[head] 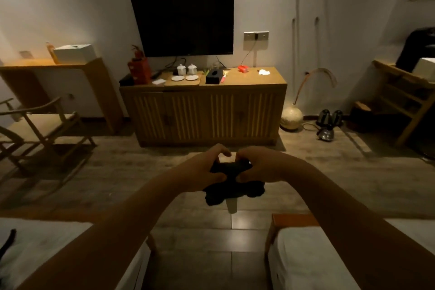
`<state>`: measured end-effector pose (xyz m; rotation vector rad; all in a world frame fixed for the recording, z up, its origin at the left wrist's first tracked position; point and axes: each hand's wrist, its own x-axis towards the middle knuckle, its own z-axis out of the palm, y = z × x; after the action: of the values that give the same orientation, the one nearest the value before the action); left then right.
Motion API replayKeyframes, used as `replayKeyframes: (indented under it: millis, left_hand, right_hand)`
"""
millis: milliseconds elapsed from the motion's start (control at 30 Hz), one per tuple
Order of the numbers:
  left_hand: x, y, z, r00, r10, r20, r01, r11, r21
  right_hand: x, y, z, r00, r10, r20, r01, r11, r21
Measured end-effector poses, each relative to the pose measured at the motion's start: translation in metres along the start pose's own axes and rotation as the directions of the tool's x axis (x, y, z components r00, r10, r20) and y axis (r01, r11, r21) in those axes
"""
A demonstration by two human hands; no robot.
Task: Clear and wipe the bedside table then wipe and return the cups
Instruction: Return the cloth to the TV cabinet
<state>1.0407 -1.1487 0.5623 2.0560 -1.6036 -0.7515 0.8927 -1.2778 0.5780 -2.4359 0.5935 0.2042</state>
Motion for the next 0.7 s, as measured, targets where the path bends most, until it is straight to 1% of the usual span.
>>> replayKeyframes:
  millis: [67, 133, 233, 333, 400, 433, 533, 667, 700]
  left_hand:
    - [0.05, -0.002, -0.02, 1.0, 0.002, -0.012, -0.001, 0.992, 0.122]
    - [0.099, -0.005, -0.035, 0.999, 0.006, -0.047, 0.005, 0.974, 0.227]
    - [0.17, -0.017, -0.055, 0.997, 0.009, -0.077, 0.014, 0.956, 0.294]
    - [0.245, -0.04, -0.072, 0.998, 0.016, -0.065, 0.001, 0.965, 0.262]
    - [0.282, -0.055, -0.082, 0.999, -0.011, -0.038, 0.019, 0.974, 0.224]
    - [0.325, -0.07, -0.094, 1.0, 0.006, -0.027, 0.0, 0.977, 0.211]
    - [0.406, -0.099, -0.12, 0.999, 0.022, -0.042, -0.014, 0.979, 0.205]
    - [0.524, -0.127, -0.171, 0.999, 0.021, -0.049, -0.017, 0.996, 0.09]
    - [0.543, -0.13, -0.179, 0.999, 0.035, -0.041, -0.031, 0.995, 0.091]
  right_hand:
    - [0.04, 0.018, -0.029, 0.999, -0.012, -0.035, 0.01, 0.998, -0.063]
    - [0.079, 0.039, -0.053, 1.0, 0.003, -0.014, -0.004, 0.995, -0.101]
    - [0.138, 0.074, -0.087, 0.999, 0.035, 0.004, -0.035, 0.995, -0.096]
    - [0.201, 0.111, -0.119, 0.999, 0.033, 0.01, -0.032, 0.999, -0.015]
    - [0.234, 0.131, -0.135, 1.0, 0.025, 0.018, -0.025, 1.0, -0.014]
    - [0.271, 0.149, -0.152, 1.0, 0.024, 0.008, -0.024, 1.0, -0.021]
    - [0.343, 0.185, -0.185, 0.997, 0.041, -0.065, -0.044, 0.998, -0.046]
    - [0.436, 0.231, -0.247, 0.973, 0.094, -0.211, -0.095, 0.995, 0.004]
    - [0.449, 0.237, -0.258, 0.966, 0.106, -0.235, -0.103, 0.994, 0.025]
